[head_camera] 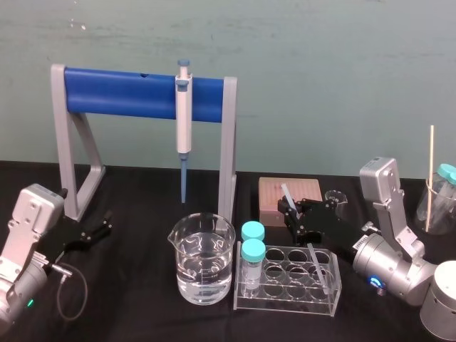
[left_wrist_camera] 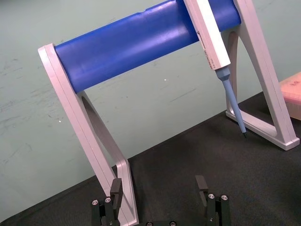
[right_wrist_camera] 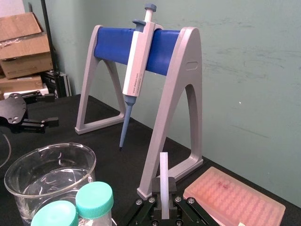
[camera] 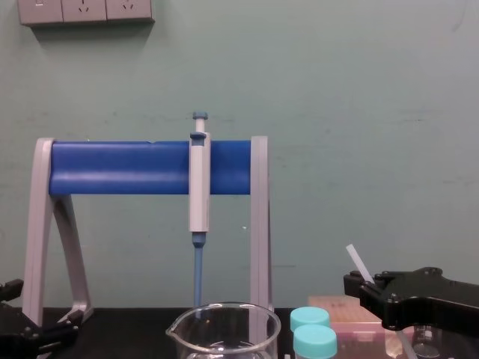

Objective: Pick up the stirring rod with one hand, then place it down.

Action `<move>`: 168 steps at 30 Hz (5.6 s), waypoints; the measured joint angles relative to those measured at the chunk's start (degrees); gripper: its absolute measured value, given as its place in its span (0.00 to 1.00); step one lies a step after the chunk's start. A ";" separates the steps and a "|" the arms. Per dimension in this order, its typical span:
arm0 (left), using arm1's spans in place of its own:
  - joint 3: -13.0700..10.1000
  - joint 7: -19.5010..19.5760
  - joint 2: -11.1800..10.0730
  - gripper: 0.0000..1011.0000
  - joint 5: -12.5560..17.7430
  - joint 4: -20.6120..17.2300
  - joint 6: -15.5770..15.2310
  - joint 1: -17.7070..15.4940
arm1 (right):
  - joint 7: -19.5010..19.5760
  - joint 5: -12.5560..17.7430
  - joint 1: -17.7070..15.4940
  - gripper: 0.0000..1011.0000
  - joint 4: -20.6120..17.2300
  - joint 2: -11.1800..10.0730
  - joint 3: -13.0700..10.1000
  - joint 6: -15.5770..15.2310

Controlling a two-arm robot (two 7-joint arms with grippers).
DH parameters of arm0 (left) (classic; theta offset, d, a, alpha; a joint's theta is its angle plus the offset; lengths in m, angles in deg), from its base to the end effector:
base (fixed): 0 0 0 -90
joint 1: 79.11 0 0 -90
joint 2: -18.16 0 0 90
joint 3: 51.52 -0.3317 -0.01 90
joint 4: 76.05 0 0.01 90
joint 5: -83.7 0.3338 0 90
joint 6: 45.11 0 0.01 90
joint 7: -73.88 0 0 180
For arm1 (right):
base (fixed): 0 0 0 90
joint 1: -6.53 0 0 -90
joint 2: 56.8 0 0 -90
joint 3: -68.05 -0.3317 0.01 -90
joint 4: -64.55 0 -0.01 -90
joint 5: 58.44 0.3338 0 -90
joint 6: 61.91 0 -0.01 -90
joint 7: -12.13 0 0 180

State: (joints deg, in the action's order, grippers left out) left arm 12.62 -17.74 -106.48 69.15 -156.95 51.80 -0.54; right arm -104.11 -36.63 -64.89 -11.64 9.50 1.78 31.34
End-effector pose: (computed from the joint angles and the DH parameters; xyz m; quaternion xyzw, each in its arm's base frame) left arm 0.3885 0.0997 -0.3407 0.1414 -0.1324 0.5799 0.7913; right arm 0.4375 -0.0443 -0.3197 -0.0506 -0.0312 -0.4068 0.9116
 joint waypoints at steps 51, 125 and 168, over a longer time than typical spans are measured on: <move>0.00 0.00 0.00 0.99 0.00 0.00 0.00 0.00 | -2.68 -1.88 -5.61 0.07 -4.28 3.49 -9.47 23.48; 0.00 0.00 0.00 0.99 0.00 0.00 0.00 0.00 | -2.85 -2.07 -8.03 0.07 -3.01 5.13 -12.30 27.06; 0.00 0.00 0.00 0.99 0.00 0.00 0.00 0.00 | -2.85 -2.08 -8.03 0.07 -3.01 5.13 -12.30 27.05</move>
State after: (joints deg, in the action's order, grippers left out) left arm 12.62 -17.73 -106.48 69.15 -156.95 51.80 -0.54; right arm -106.96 -38.71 -72.92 -14.65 14.63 -10.52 58.40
